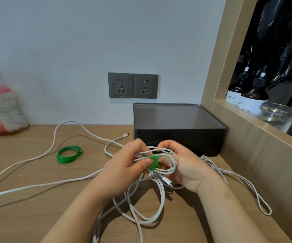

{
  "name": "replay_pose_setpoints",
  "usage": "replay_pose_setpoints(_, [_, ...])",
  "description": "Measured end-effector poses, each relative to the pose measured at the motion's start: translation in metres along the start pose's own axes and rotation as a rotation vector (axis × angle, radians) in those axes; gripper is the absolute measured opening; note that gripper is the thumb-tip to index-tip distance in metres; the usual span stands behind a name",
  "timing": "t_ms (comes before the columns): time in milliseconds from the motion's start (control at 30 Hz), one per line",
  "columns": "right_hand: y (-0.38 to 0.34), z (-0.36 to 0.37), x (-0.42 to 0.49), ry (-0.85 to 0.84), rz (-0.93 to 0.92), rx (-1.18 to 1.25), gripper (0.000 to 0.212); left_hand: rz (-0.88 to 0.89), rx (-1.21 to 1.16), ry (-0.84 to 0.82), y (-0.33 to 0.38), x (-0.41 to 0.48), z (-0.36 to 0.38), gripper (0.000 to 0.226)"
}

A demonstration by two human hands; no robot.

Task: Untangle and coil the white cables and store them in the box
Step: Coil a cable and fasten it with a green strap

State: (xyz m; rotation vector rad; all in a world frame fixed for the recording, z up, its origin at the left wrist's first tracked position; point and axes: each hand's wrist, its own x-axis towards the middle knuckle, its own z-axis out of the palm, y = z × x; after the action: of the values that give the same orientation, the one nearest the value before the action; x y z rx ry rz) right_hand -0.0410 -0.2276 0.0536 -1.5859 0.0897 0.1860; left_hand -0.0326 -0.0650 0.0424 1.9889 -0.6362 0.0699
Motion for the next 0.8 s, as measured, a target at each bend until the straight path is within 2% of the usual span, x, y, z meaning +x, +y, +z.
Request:
replay_pose_setpoints(133, [-0.002,0.002,-0.002,0.050,0.055,0.021,0.024,-0.020,0.027,-0.003,0.001,0.001,0.001,0.005])
replay_pose_setpoints(200, [-0.002,0.001,-0.003,0.004,0.074,0.147,0.028,-0.026,0.068,0.003,0.000,0.002,0.000,0.006])
replay_pose_setpoints(233, [-0.003,0.000,-0.003,-0.029,0.091,0.181,0.037,-0.025,0.092,0.003,-0.001,0.002,0.000,0.007])
replay_pose_setpoints(300, [-0.003,-0.001,-0.002,-0.056,0.107,0.118,0.054,-0.015,0.132,-0.003,-0.001,0.002,0.001,0.007])
replay_pose_setpoints(333, [-0.002,0.000,-0.001,-0.038,0.094,0.054,0.055,-0.011,0.140,-0.006,-0.001,0.002,0.001,0.007])
replay_pose_setpoints(467, [0.004,0.006,0.003,0.117,-0.020,-0.107,0.031,-0.009,0.109,0.013,-0.003,0.003,0.003,0.006])
replay_pose_setpoints(567, [0.006,0.010,0.003,0.146,-0.060,-0.116,0.023,0.011,0.074,0.017,-0.003,0.002,0.004,0.010])
replay_pose_setpoints(667, [0.007,0.013,0.003,0.177,-0.070,-0.103,0.017,0.037,0.035,0.031,-0.003,0.001,0.006,0.023])
replay_pose_setpoints(800, [0.009,0.014,0.002,0.185,-0.086,-0.092,0.015,0.098,0.136,0.051,-0.004,0.002,0.007,0.025])
